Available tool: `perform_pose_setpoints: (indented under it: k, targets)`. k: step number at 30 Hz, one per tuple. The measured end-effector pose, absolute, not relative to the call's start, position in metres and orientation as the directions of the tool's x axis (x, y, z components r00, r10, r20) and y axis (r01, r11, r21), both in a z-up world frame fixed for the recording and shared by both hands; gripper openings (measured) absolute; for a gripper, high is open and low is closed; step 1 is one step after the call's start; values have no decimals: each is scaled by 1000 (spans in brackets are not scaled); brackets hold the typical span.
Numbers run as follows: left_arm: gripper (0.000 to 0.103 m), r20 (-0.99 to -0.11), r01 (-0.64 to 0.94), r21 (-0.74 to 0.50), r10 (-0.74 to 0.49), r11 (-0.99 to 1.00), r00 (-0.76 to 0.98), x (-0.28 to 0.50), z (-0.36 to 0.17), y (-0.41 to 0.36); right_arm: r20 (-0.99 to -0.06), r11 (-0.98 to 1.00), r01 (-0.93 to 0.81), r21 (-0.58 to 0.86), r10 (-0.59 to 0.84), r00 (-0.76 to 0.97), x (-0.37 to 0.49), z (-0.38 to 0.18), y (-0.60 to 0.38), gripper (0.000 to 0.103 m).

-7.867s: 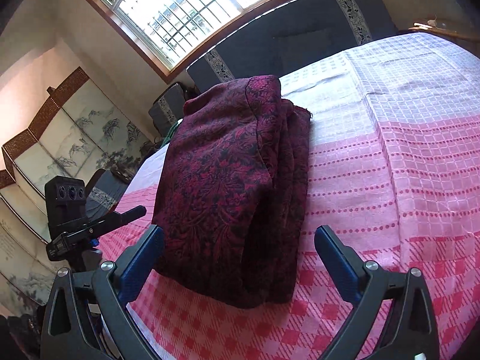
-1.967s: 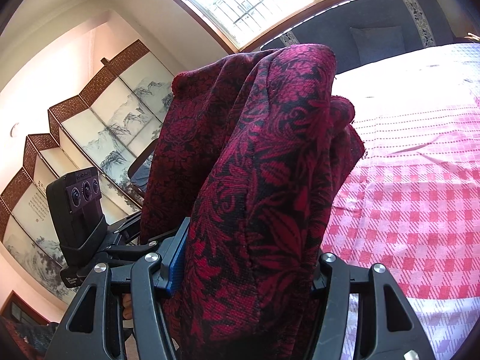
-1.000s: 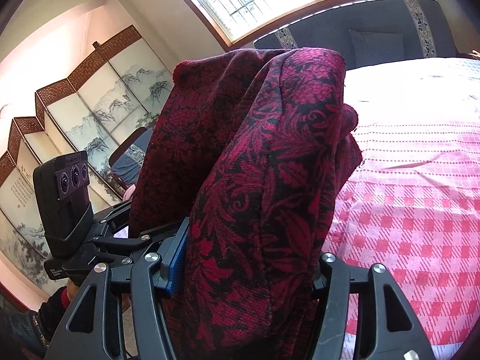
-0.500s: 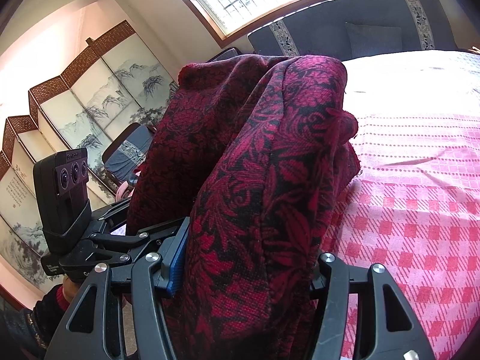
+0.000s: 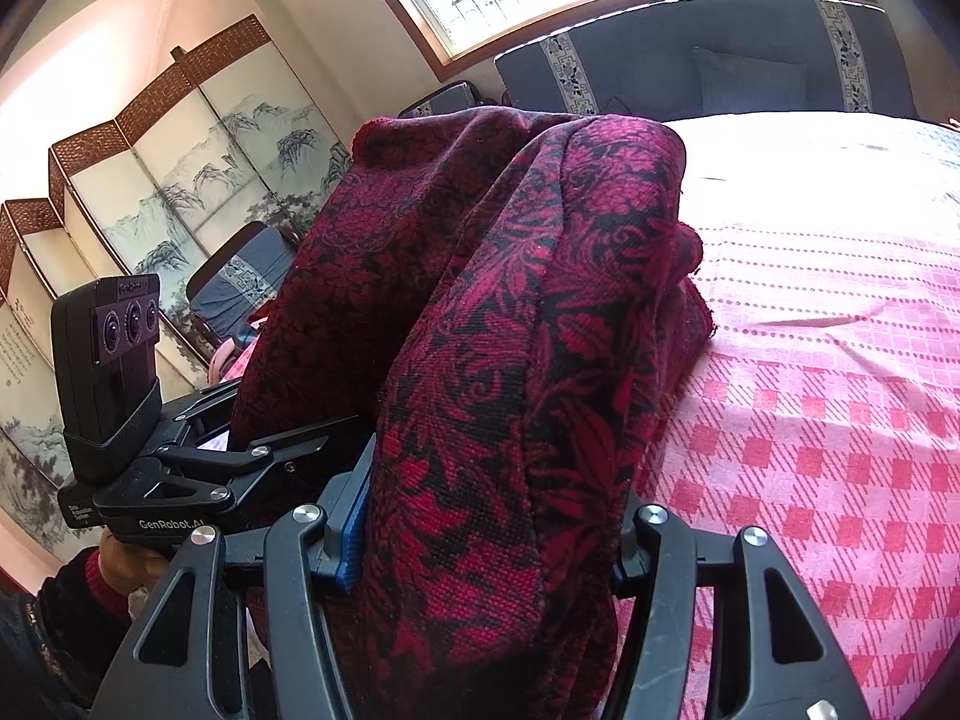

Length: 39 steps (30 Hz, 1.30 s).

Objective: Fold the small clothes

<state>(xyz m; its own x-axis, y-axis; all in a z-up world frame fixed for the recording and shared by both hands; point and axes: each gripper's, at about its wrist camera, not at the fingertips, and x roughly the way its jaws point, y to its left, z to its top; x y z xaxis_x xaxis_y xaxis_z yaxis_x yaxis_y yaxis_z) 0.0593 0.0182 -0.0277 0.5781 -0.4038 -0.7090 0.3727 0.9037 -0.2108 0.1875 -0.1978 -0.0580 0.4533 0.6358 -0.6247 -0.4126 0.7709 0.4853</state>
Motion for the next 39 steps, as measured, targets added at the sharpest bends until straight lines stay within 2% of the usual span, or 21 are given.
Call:
perform_pose_setpoints:
  k: [7,13,19,23,27,32,35,39]
  targets:
    - [76,-699,359,-208,-395,910,596,53,-30,18,-649,792,-411,452,608,457,190,-60,-194,55]
    - [84,-682,319,-209,-371,925,630,44,-33,21,-671,824,-390,412,563,482,189,-60,-186,69]
    - [90,-652,272,-178,-320,946,687,29,-29,26,-662,867,-378,326,494,564,176,-50,-181,78]
    - [91,-624,203,-128,-238,971,744,18,-18,32,-604,898,-349,268,439,665,155,-32,-182,83]
    - [91,-577,178,-70,-185,982,796,5,-1,32,-513,899,-362,244,437,739,134,-5,-181,97]
    - [93,-491,124,3,-107,992,864,-14,27,28,-466,906,-377,194,423,777,116,15,-173,99]
    - [100,-434,71,43,-45,997,900,-25,46,27,-445,911,-373,174,411,796,104,22,-173,100]
    - [103,-362,61,43,-42,997,931,-36,66,33,-414,911,-369,183,412,812,89,31,-178,101]
